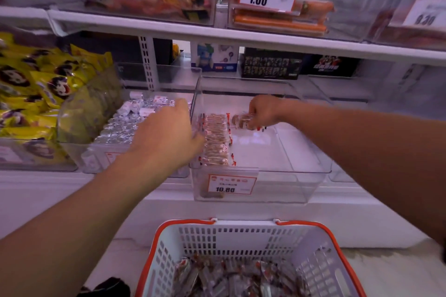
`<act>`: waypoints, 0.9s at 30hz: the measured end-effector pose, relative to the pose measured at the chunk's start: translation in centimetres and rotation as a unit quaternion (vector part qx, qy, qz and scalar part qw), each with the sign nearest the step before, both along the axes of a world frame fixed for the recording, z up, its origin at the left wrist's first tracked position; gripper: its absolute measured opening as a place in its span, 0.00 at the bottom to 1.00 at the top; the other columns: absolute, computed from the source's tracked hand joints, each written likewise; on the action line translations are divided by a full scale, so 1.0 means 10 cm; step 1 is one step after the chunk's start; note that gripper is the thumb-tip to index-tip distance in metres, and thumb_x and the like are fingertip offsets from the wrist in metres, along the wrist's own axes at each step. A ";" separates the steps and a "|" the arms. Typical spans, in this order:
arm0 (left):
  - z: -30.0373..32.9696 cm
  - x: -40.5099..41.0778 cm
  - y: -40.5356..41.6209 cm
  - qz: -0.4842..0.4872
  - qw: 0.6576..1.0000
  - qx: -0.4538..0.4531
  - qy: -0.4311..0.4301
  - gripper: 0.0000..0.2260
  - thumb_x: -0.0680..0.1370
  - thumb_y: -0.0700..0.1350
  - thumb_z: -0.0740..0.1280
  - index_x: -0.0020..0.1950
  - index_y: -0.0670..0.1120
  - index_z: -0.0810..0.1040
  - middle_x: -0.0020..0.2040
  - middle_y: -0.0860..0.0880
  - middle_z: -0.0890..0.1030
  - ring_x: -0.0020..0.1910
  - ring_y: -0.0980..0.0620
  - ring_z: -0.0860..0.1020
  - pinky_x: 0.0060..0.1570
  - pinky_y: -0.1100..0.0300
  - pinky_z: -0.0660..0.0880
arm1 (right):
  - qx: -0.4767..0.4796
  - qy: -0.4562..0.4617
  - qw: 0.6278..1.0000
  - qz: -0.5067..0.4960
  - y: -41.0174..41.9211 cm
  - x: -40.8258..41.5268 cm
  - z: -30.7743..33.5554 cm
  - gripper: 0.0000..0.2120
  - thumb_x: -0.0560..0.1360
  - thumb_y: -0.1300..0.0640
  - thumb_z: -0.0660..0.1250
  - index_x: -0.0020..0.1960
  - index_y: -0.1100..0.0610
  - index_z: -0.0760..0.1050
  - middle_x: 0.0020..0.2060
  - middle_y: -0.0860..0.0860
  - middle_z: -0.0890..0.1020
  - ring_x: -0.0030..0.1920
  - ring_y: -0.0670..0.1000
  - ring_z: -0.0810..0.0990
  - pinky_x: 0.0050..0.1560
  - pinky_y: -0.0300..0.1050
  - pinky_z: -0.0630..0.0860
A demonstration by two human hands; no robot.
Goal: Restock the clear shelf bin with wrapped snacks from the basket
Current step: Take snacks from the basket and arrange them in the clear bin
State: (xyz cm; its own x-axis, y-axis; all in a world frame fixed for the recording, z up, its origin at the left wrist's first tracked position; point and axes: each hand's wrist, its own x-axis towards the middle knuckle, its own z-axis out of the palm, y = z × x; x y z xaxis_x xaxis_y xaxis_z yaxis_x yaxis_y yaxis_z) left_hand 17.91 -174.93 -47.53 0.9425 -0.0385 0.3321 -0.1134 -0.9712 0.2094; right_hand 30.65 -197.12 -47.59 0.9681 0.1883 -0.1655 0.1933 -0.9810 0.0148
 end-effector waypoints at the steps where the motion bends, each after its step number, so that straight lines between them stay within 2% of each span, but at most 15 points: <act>1: -0.03 0.02 0.01 -0.010 1.000 0.014 0.009 0.12 0.76 0.55 0.67 0.47 0.49 0.71 0.36 0.49 0.72 0.38 0.44 0.72 0.35 0.54 0.69 | -0.004 0.006 1.000 -0.007 0.03 0.08 -0.10 0.17 0.73 0.49 0.72 0.55 0.61 0.80 0.51 0.56 0.83 0.48 0.54 0.80 0.43 0.42 0.71; 3: -0.07 0.05 0.02 -0.030 0.999 0.027 0.018 0.12 0.77 0.52 0.65 0.37 0.49 0.68 0.34 0.49 0.71 0.37 0.44 0.72 0.35 0.55 0.68 | -0.017 0.005 1.000 -0.015 0.09 0.21 -0.27 0.17 0.73 0.51 0.72 0.57 0.62 0.80 0.53 0.57 0.83 0.52 0.56 0.81 0.44 0.41 0.72; 5: -0.09 0.09 0.03 -0.048 0.998 0.010 0.029 0.15 0.77 0.48 0.65 0.34 0.49 0.64 0.32 0.51 0.67 0.33 0.48 0.69 0.31 0.57 0.62 | -0.018 -0.009 0.999 -0.025 0.12 0.28 -0.40 0.17 0.74 0.52 0.71 0.58 0.62 0.79 0.55 0.58 0.83 0.53 0.57 0.81 0.46 0.41 0.73; 7: -0.10 0.12 0.03 -0.059 0.997 -0.018 0.041 0.14 0.77 0.45 0.65 0.34 0.49 0.65 0.33 0.50 0.68 0.31 0.52 0.66 0.27 0.58 0.58 | 0.004 -0.039 0.998 -0.044 0.11 0.30 -0.48 0.20 0.73 0.51 0.72 0.60 0.62 0.77 0.57 0.59 0.81 0.56 0.58 0.80 0.50 0.43 0.74; 10: -0.11 0.13 0.04 -0.058 0.996 -0.049 0.042 0.11 0.77 0.44 0.65 0.36 0.48 0.68 0.35 0.48 0.71 0.33 0.49 0.70 0.28 0.57 0.60 | 0.071 -0.087 0.987 -0.119 0.07 0.29 -0.52 0.27 0.69 0.55 0.78 0.62 0.62 0.71 0.59 0.59 0.78 0.59 0.59 0.78 0.52 0.45 0.74; 13: -0.13 0.10 0.03 -0.058 0.996 -0.066 0.034 0.12 0.78 0.45 0.64 0.36 0.48 0.67 0.36 0.47 0.73 0.36 0.45 0.73 0.29 0.56 0.62 | 0.104 -0.098 0.968 -0.207 0.04 0.25 -0.50 0.19 0.67 0.56 0.79 0.50 0.61 0.73 0.53 0.58 0.81 0.53 0.56 0.80 0.45 0.43 0.73; 15: -0.15 0.09 0.00 -0.064 0.993 -0.090 0.039 0.10 0.79 0.45 0.64 0.38 0.47 0.69 0.37 0.45 0.75 0.37 0.44 0.75 0.32 0.56 0.67 | 0.122 -0.071 0.963 -0.230 0.05 0.25 -0.53 0.17 0.69 0.56 0.79 0.51 0.61 0.75 0.50 0.57 0.81 0.50 0.55 0.80 0.47 0.42 0.76; 17: -0.15 0.08 -0.03 -0.067 0.992 -0.102 0.042 0.10 0.79 0.44 0.63 0.39 0.46 0.69 0.39 0.44 0.76 0.38 0.43 0.76 0.33 0.55 0.67 | 0.158 -0.044 0.959 -0.232 0.08 0.25 -0.57 0.15 0.71 0.57 0.77 0.51 0.62 0.75 0.48 0.57 0.79 0.48 0.55 0.78 0.45 0.42 0.75; 19: -0.15 0.07 -0.04 -0.070 0.991 -0.102 0.042 0.10 0.80 0.44 0.63 0.39 0.46 0.68 0.39 0.44 0.76 0.38 0.43 0.76 0.32 0.56 0.65 | 0.168 -0.041 0.959 -0.224 0.10 0.26 -0.58 0.12 0.73 0.58 0.75 0.48 0.61 0.73 0.49 0.58 0.80 0.45 0.54 0.77 0.44 0.41 0.72; 22: -0.17 0.08 -0.03 -0.077 0.984 -0.143 0.067 0.09 0.80 0.44 0.63 0.40 0.45 0.70 0.39 0.43 0.78 0.34 0.43 0.81 0.31 0.53 0.77 | 0.147 -0.038 0.965 -0.215 0.10 0.24 -0.54 0.13 0.73 0.55 0.75 0.47 0.60 0.72 0.50 0.56 0.80 0.48 0.54 0.79 0.44 0.42 0.73; 23: -0.16 0.08 -0.03 -0.073 0.983 -0.150 0.071 0.09 0.80 0.45 0.64 0.40 0.45 0.70 0.39 0.44 0.78 0.34 0.43 0.81 0.31 0.52 0.78 | 0.127 -0.044 0.969 -0.208 0.09 0.22 -0.51 0.13 0.73 0.55 0.75 0.48 0.60 0.73 0.51 0.56 0.81 0.50 0.55 0.80 0.45 0.42 0.74; 25: -0.14 0.06 -0.02 -0.059 0.990 -0.117 0.057 0.12 0.79 0.49 0.66 0.39 0.46 0.70 0.37 0.46 0.76 0.37 0.45 0.78 0.30 0.56 0.70 | 0.081 -0.062 0.977 -0.187 0.06 0.20 -0.45 0.14 0.73 0.54 0.75 0.51 0.61 0.76 0.52 0.56 0.82 0.53 0.55 0.81 0.49 0.43 0.77; 27: -0.10 0.01 -0.03 -0.033 0.997 -0.073 -0.011 0.14 0.78 0.56 0.67 0.43 0.46 0.71 0.36 0.47 0.74 0.37 0.45 0.75 0.31 0.56 0.66 | 0.068 -0.076 0.980 -0.173 0.05 0.13 -0.33 0.18 0.74 0.51 0.74 0.54 0.64 0.77 0.53 0.57 0.82 0.54 0.56 0.80 0.48 0.44 0.77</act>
State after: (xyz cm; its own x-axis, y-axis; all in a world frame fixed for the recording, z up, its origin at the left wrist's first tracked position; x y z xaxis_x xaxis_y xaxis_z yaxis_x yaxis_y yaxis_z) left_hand 18.06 -175.23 -48.53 0.9319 -0.0500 0.3592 -0.1825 -0.9206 0.3452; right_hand 31.95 -196.64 -50.91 0.9892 -0.1460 -0.0109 -0.1462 -0.9821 -0.1186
